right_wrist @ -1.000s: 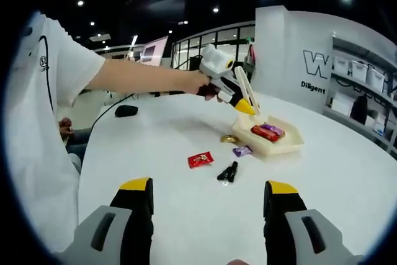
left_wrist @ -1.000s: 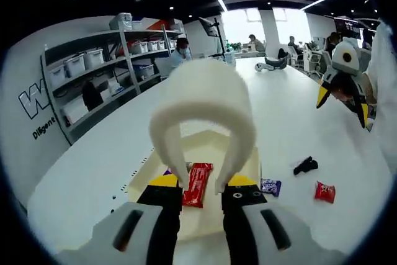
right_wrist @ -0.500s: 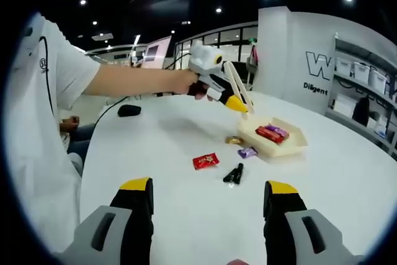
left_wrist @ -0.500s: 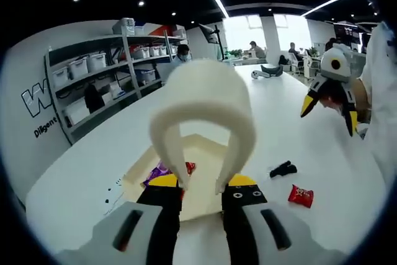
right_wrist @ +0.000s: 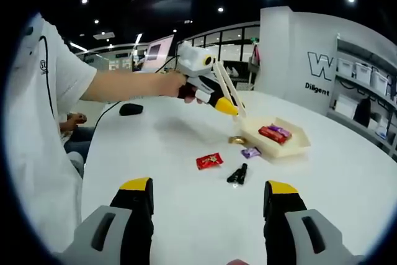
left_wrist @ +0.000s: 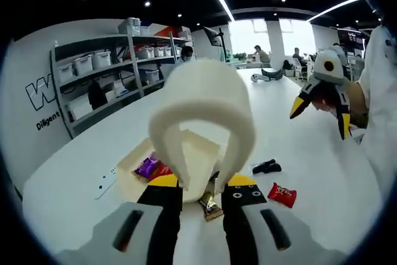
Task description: Place the target food into the container with the food tongs after gripping and lifting it, then release it inside without dropping or visibly crushing the food.
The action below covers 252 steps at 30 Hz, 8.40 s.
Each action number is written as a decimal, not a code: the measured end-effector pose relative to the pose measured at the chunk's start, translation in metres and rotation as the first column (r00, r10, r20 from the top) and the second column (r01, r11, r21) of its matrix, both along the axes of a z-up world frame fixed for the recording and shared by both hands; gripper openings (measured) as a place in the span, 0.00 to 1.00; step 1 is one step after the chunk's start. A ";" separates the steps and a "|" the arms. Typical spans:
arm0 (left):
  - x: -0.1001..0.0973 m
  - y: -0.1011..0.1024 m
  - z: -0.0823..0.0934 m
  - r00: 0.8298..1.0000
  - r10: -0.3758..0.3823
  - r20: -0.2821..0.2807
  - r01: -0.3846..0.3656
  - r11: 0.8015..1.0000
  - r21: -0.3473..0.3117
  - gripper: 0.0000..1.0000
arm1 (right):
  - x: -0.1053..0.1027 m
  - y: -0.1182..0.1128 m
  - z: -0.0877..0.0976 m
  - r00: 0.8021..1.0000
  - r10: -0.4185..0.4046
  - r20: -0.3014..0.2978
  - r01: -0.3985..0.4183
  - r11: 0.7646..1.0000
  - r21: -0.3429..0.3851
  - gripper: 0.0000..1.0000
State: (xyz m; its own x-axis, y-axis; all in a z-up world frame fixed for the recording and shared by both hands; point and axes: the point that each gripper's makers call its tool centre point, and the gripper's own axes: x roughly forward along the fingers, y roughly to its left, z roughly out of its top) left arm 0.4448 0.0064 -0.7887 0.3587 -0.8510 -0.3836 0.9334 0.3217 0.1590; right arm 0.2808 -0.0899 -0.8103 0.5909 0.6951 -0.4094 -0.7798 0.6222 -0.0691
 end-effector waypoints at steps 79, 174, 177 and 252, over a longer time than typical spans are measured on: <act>0.024 0.014 -0.059 0.853 0.430 -0.297 -0.479 0.870 -0.117 0.22 | 0.000 0.004 -0.016 1.000 0.012 -0.028 -0.011 1.000 0.012 0.69; 0.029 -0.048 -0.008 0.955 0.009 -0.296 -0.044 0.993 -0.112 0.17 | -0.004 -0.012 -0.017 0.999 -0.019 -0.033 0.019 1.000 0.025 0.69; 0.036 -0.051 -0.016 0.954 0.011 -0.300 -0.043 0.994 -0.101 0.17 | -0.003 -0.014 -0.018 0.999 -0.024 -0.036 0.025 0.999 0.024 0.69; 0.056 -0.048 -0.021 0.997 -0.022 -0.077 0.029 0.995 0.100 0.22 | -0.005 -0.019 -0.024 0.998 -0.038 -0.049 0.039 0.999 0.025 0.68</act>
State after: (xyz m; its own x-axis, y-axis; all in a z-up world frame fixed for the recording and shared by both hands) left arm 0.5004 -0.0421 -0.8099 0.3042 -0.8148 -0.4935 0.9516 0.2835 0.1185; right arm 0.2756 -0.1086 -0.8340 0.5974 0.6830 -0.4203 -0.7572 0.6530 -0.0151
